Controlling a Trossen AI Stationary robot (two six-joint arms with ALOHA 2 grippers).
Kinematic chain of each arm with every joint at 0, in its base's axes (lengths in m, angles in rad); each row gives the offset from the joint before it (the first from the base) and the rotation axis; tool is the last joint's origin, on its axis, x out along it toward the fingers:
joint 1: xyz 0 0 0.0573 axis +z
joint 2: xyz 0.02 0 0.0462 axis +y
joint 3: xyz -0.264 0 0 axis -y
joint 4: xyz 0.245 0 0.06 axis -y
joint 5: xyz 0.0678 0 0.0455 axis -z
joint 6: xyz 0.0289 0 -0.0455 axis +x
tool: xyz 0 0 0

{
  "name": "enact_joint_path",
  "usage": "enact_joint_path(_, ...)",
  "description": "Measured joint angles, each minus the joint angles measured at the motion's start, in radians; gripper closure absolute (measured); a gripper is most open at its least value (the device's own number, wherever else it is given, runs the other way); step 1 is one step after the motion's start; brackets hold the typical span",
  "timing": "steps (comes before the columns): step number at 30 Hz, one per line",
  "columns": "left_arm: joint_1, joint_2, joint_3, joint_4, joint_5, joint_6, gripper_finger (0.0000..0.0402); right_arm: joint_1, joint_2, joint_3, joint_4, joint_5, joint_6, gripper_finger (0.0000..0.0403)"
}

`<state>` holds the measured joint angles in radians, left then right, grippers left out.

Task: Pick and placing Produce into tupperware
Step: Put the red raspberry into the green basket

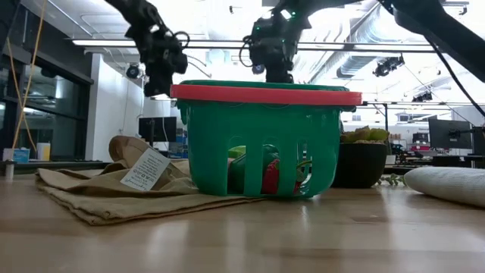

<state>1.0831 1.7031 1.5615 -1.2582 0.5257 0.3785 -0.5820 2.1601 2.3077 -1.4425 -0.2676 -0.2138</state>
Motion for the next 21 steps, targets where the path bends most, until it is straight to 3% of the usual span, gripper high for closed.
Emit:
enact_joint_path(7, -0.003, 0.000, -0.158, 0.128, 0.145, 0.010, 0.0400, 0.050, 0.049, 0.000, -0.039, 0.065, -0.013, 0.0306)
enact_joint_path(21, -0.003, 0.000, -0.188, 0.165, 0.173, 0.014, 0.0396, 0.079, 0.143, 0.000, -0.054, 0.024, -0.014, 0.0306)
